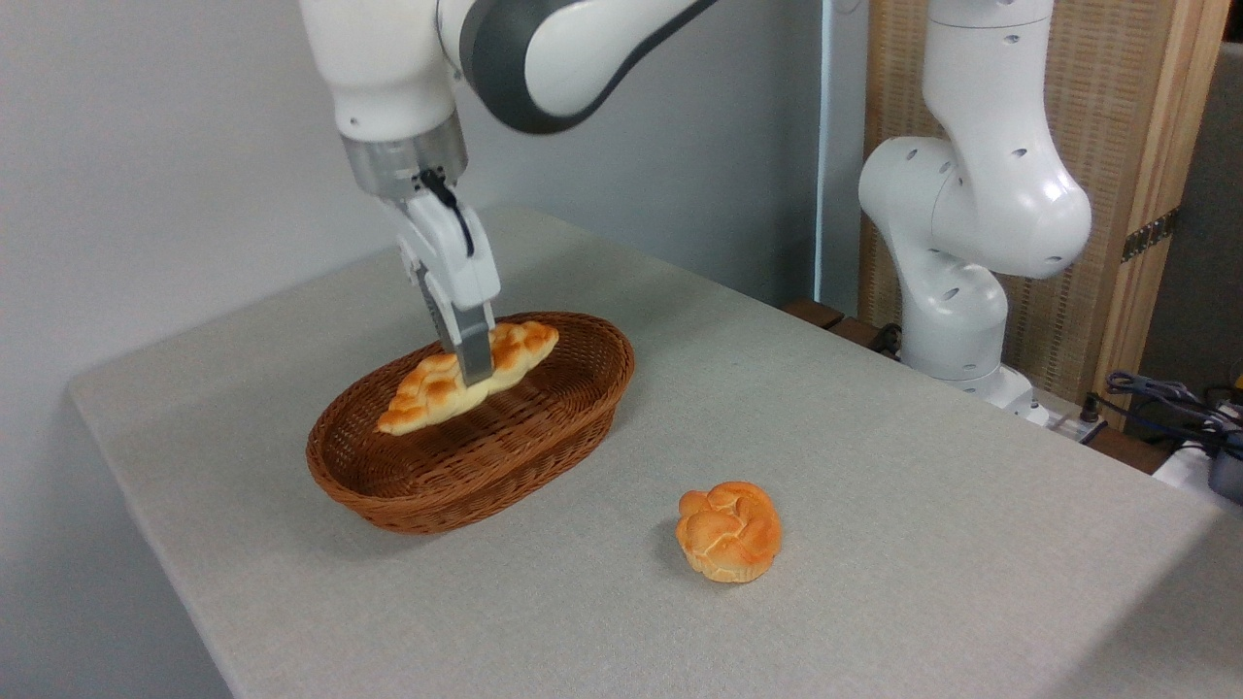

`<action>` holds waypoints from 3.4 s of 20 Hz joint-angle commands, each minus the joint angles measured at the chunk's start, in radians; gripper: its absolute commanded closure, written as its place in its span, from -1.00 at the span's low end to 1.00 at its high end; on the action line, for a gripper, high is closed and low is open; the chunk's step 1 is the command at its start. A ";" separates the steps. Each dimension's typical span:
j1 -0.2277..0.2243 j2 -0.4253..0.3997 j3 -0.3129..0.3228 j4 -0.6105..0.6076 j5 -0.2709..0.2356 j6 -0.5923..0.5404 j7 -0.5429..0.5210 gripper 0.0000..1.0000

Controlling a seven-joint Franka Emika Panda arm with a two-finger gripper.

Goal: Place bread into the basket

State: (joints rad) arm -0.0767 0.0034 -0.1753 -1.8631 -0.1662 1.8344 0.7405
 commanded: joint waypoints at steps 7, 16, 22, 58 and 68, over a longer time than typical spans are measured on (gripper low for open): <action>-0.028 0.021 0.007 -0.005 -0.006 0.028 -0.004 -1.00; -0.028 0.021 0.007 -0.004 -0.006 0.028 -0.003 -1.00; -0.028 0.020 0.008 -0.001 -0.006 0.025 -0.003 -1.00; -0.006 0.121 0.121 0.394 0.109 -0.208 -0.101 -1.00; 0.005 -0.049 0.174 0.257 0.108 -0.218 -0.058 -1.00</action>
State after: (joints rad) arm -0.0706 -0.0275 -0.0184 -1.5752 -0.0666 1.6177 0.6570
